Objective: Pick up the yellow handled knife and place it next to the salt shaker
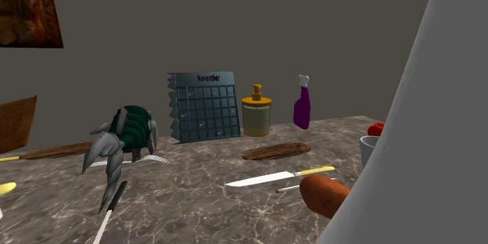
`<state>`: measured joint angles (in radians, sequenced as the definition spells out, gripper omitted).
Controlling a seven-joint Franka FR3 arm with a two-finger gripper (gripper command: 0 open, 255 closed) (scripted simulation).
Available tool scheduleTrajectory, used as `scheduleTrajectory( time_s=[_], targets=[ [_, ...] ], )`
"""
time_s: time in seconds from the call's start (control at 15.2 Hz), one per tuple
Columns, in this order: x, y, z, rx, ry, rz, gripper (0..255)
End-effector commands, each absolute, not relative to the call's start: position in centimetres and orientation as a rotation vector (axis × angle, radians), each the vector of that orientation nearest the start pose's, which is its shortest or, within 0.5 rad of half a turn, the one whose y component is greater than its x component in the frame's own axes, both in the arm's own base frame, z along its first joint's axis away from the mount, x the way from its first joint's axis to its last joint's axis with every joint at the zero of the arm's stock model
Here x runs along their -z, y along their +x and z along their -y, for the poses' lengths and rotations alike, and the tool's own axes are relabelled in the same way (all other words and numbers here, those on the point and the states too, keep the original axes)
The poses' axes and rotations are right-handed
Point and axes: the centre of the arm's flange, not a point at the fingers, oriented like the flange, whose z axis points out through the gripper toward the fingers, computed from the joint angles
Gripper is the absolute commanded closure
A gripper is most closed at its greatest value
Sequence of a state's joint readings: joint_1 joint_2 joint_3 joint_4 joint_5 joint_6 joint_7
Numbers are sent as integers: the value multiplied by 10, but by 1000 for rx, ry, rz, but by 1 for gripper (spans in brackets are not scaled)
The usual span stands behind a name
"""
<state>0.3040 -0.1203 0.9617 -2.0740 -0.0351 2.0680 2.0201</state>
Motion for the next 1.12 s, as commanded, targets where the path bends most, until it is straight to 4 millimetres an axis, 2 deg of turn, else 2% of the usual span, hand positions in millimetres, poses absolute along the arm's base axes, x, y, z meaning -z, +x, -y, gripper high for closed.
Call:
scheduleTrajectory(
  time_s=[0.0,1.06],
  targets=[
    [-454,152,-517,192,-2857,-1106,255],
    [-369,152,-517,192,-2857,-1106,255]
  ],
)
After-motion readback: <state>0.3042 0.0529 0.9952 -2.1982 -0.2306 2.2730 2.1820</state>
